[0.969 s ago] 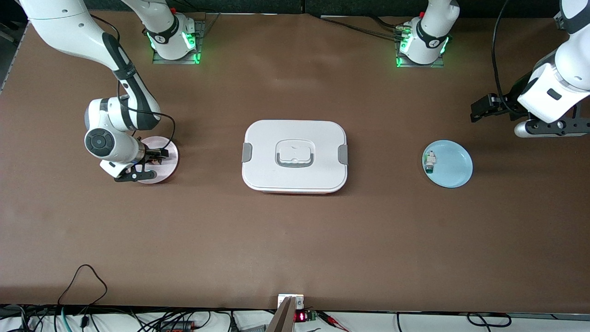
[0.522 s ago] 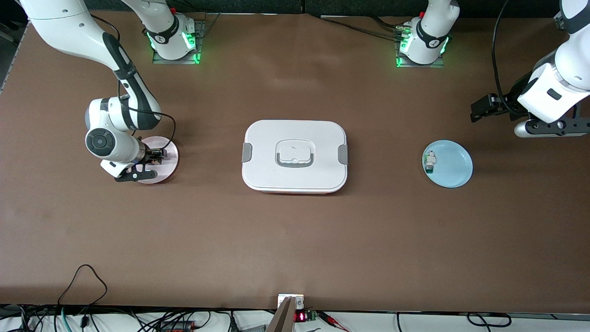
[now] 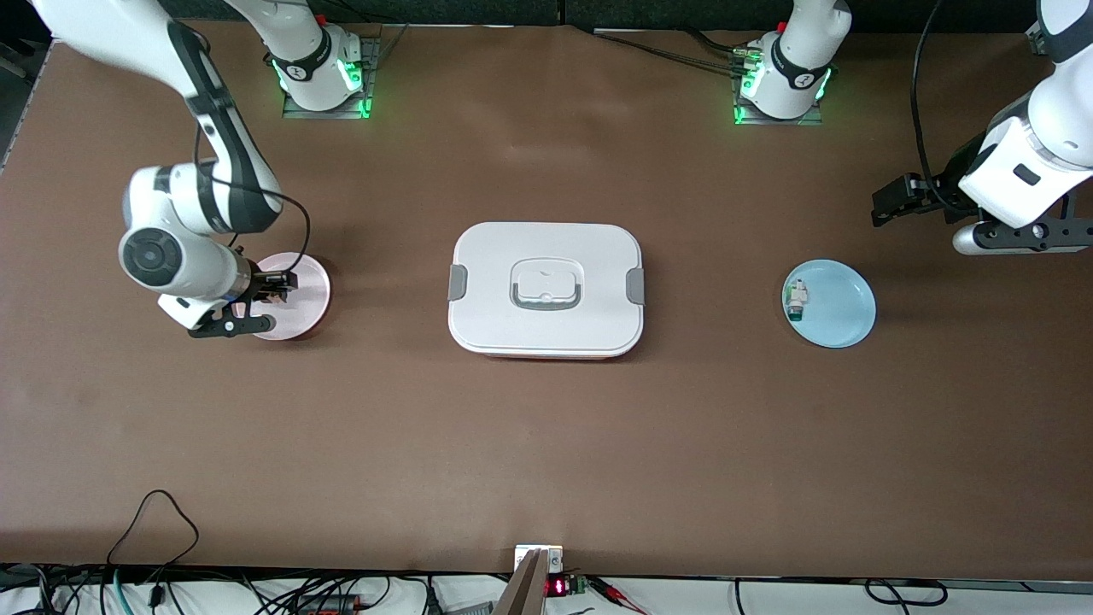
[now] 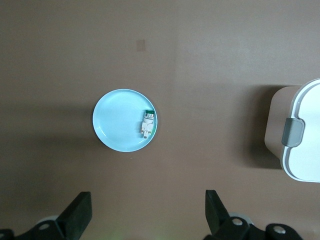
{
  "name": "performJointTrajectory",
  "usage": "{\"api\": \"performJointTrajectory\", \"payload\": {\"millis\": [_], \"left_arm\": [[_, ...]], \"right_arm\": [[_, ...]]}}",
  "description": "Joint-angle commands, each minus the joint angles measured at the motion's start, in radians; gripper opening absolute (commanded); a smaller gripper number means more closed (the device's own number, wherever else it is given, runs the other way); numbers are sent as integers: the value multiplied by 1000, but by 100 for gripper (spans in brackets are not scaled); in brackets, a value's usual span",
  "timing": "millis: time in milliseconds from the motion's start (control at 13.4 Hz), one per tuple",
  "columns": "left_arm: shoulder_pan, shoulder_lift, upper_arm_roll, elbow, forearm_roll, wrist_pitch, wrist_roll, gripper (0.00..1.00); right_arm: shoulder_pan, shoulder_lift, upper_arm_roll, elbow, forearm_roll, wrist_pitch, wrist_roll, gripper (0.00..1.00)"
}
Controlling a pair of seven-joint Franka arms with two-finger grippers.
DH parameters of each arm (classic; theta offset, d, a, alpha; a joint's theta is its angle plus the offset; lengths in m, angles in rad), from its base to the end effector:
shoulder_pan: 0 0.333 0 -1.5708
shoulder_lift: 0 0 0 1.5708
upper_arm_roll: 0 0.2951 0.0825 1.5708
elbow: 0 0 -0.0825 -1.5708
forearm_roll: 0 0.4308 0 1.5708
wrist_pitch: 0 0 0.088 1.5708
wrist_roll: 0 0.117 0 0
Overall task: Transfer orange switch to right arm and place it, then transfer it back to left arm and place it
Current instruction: 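Lift the switch with the right gripper toward the white box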
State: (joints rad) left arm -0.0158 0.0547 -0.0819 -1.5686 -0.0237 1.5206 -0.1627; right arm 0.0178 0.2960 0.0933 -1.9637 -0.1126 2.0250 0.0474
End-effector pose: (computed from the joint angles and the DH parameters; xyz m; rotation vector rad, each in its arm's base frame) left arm 0.6055 -0.0611 0.5577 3.1210 0.1013 -0.1646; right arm 0.6058 0.0599 0.2477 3.0307 0.1883 -0.3454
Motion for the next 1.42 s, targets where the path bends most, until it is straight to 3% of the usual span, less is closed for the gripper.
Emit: {"api": "performJointTrajectory", "payload": {"millis": [0,373,522,671,895,1118,1342], "left_arm": [[7,-10,1,-2,-18,-5,29,100],[8,-10,1,-2,-19,-5,41,100],[8,-10,1,-2,-21,-8,40,100],[8,-10,1,-4,-22,-11,40,100],[10,-10,2,-4,-35,-14,41,100],[13,-10,2,-5,-38,-13,41,100],[75,0,7,-13,-184,-49,48,100]], "right_arm": [[-6,-83,60,130,50,-173,5,32],[-6,-97,138,344,97,-295,-21,32],[-6,-97,181,388,111,-295,-72,32],[-6,-97,226,434,190,-293,-104,32],[-6,-95,290,454,234,-244,-312,32],[-4,-90,328,453,370,-166,-456,32],[1,-86,330,448,528,-122,-695,32]]}}
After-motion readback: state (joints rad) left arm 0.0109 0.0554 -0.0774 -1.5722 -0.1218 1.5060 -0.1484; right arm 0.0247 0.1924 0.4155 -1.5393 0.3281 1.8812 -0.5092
